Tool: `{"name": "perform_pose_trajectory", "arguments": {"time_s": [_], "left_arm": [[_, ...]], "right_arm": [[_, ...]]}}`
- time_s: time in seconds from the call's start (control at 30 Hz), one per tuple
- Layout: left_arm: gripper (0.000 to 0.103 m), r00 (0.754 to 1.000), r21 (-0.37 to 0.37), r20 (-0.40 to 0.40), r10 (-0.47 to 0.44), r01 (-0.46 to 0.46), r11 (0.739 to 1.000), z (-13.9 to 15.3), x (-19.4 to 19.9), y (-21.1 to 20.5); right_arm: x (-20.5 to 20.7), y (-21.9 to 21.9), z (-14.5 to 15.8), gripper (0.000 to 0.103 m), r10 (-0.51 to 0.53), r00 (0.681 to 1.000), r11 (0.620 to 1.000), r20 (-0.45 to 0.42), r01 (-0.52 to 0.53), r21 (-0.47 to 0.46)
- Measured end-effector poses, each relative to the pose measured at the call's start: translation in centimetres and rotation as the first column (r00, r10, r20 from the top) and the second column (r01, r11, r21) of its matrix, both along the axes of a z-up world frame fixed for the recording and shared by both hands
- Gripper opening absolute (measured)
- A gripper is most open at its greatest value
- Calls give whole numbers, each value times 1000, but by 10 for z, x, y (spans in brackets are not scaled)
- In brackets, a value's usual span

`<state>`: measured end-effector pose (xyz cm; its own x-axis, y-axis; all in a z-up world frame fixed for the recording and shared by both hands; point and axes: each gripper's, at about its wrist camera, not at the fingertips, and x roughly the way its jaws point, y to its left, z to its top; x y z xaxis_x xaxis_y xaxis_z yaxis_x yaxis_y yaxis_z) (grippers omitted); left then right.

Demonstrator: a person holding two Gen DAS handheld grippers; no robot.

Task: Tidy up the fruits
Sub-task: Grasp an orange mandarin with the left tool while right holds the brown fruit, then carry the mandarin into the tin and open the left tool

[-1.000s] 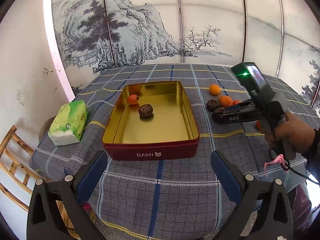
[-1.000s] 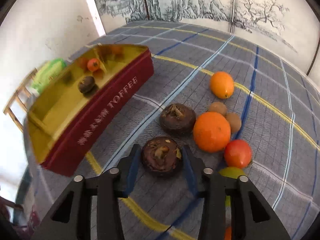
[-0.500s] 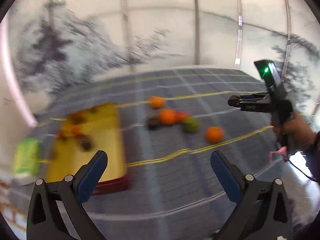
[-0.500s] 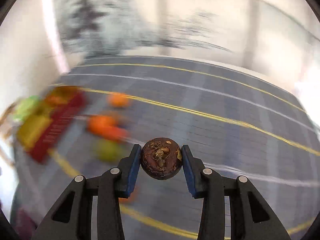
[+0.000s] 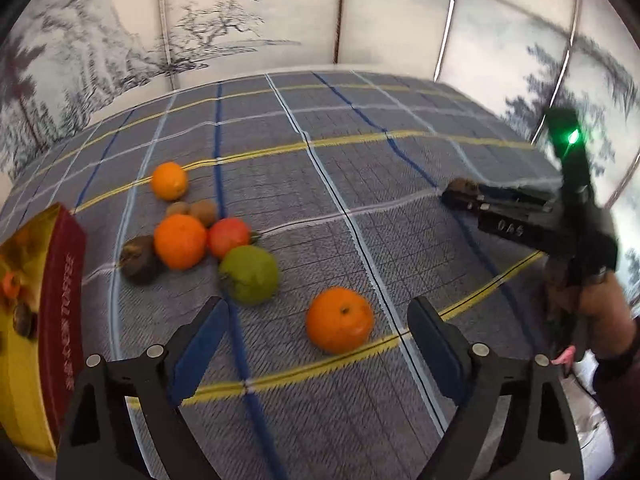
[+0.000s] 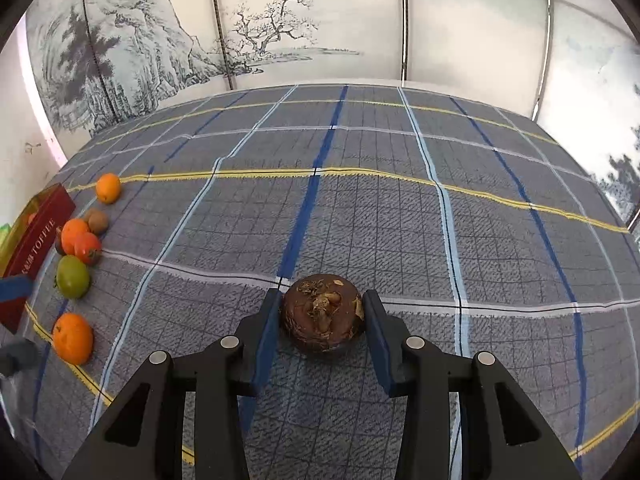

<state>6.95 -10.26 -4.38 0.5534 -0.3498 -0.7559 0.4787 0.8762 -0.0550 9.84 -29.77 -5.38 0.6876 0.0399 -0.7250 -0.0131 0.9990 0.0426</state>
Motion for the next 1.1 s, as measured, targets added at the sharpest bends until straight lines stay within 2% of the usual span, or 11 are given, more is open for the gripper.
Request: {"name": "perform_pose_trajectory", "arguments": {"time_s": [0.03, 0.13, 0.17, 0.2, 0.4, 0.67, 0.83, 0.97, 1.1], "left_arm": [[84, 1000, 22, 9, -3, 3, 1000, -4, 0, -4], [63, 1000, 57, 20, -15, 14, 998, -12, 3, -14], [39, 999, 66, 20, -26, 25, 998, -15, 3, -18], [34, 999, 69, -12, -50, 51, 996, -21, 5, -21], [33, 1000, 27, -15, -12, 13, 1000, -19, -7, -9], [33, 997, -76, 61, 49, -44, 996, 34, -64, 27], [33, 990, -120, 72, 121, -111, 986, 57, -82, 62], [33, 976, -159, 74, 206, -193, 968, 71, -86, 106], [33, 945, -122, 107, 309, -296, 947, 75, -81, 152]], "right_arm": [[0, 1, 0, 42, 2, 1000, 1000, 1, -2, 3], [1, 1, 0, 42, 12, 1000, 1000, 3, -12, 13], [1, 1, 0, 42, 15, 1000, 1000, 4, -15, 20], [0, 1, 0, 42, 15, 1000, 1000, 4, -15, 23], [-1, -2, 0, 42, 1, 1000, 999, 6, -1, 33], [-1, 0, 0, 42, 1, 1000, 1000, 2, -1, 10], [0, 2, 1, 42, 1, 1000, 1000, -1, -1, -4], [0, 4, 1, 42, 1, 1000, 1000, -4, -1, -15], [1, 7, 0, 42, 3, 1000, 999, -7, -3, -34]]}}
